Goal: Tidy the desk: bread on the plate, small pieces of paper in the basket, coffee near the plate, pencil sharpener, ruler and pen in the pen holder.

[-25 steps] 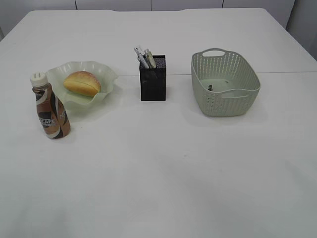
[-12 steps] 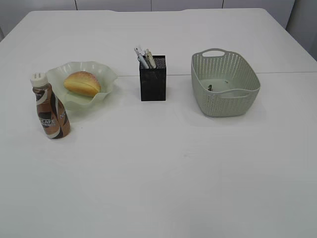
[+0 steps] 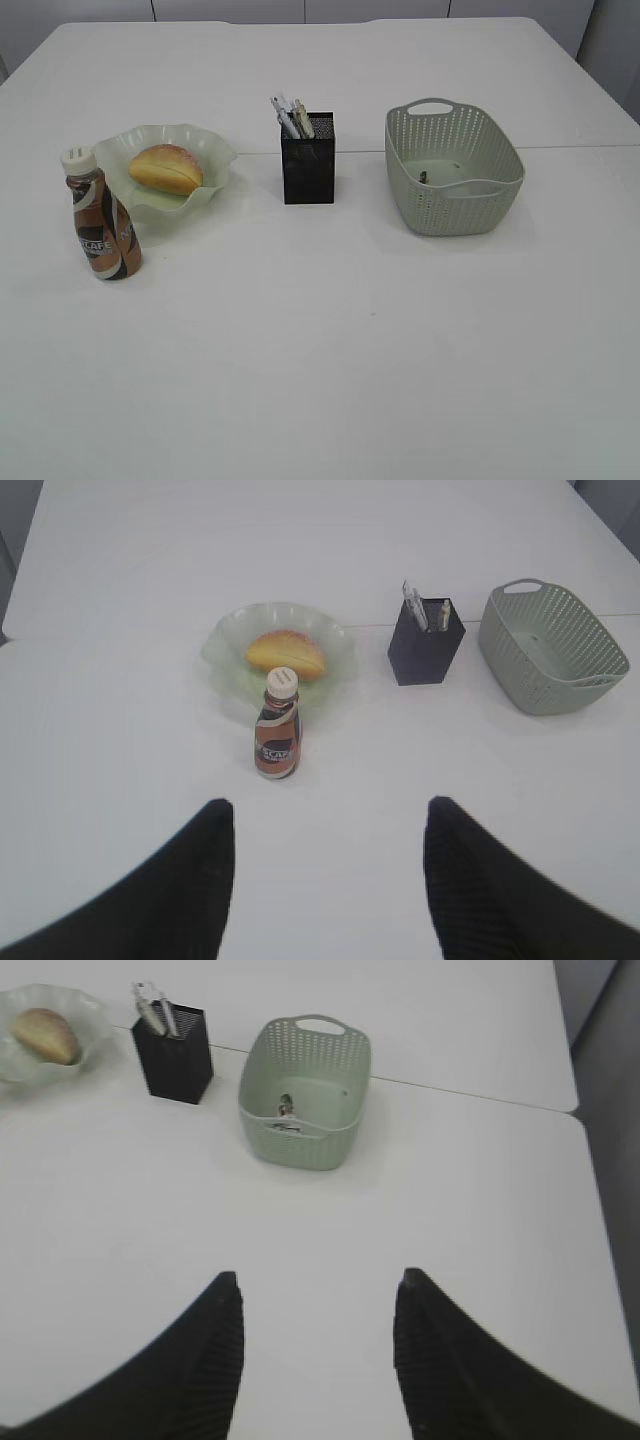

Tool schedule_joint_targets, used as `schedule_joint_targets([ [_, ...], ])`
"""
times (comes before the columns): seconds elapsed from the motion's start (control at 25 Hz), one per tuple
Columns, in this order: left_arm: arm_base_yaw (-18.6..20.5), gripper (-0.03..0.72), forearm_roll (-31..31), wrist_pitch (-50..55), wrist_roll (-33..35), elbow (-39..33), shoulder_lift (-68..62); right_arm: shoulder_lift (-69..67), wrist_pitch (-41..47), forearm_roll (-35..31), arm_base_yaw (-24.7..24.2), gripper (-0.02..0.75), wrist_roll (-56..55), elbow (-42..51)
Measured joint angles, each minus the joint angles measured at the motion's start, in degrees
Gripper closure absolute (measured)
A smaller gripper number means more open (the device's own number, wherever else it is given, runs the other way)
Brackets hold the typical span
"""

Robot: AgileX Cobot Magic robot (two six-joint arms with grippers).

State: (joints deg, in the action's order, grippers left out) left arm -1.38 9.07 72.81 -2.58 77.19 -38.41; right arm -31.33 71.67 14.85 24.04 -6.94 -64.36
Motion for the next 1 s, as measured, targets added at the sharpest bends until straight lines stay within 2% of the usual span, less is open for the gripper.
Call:
schedule_joint_targets([
  [0.16,0.0,0.255,0.4,0.0,3.4,-3.4,5.7,12.2,-1.4,-5.1,0.0,0.345,3.4,8.4],
  [0.48,0.0,0.255,0.8,0.1,11.0,-20.5,27.6,29.7,-2.1,-9.0,0.0,0.345,5.4,18.5],
  [0.64,0.0,0.255,0.8,-0.1,13.2,-30.3,37.5,32.5,-2.0,-11.5,0.0,0.345,5.5,24.1],
  [0.84,-0.1,0.255,1.2,0.0,16.2,-39.7,38.0,32.5,-1.9,-12.3,0.0,0.345,6.9,29.3],
  [1.0,-0.1,0.255,1.3,-1.5,17.5,-43.9,38.0,32.5,-1.9,-12.3,0.0,0.345,8.8,32.7],
])
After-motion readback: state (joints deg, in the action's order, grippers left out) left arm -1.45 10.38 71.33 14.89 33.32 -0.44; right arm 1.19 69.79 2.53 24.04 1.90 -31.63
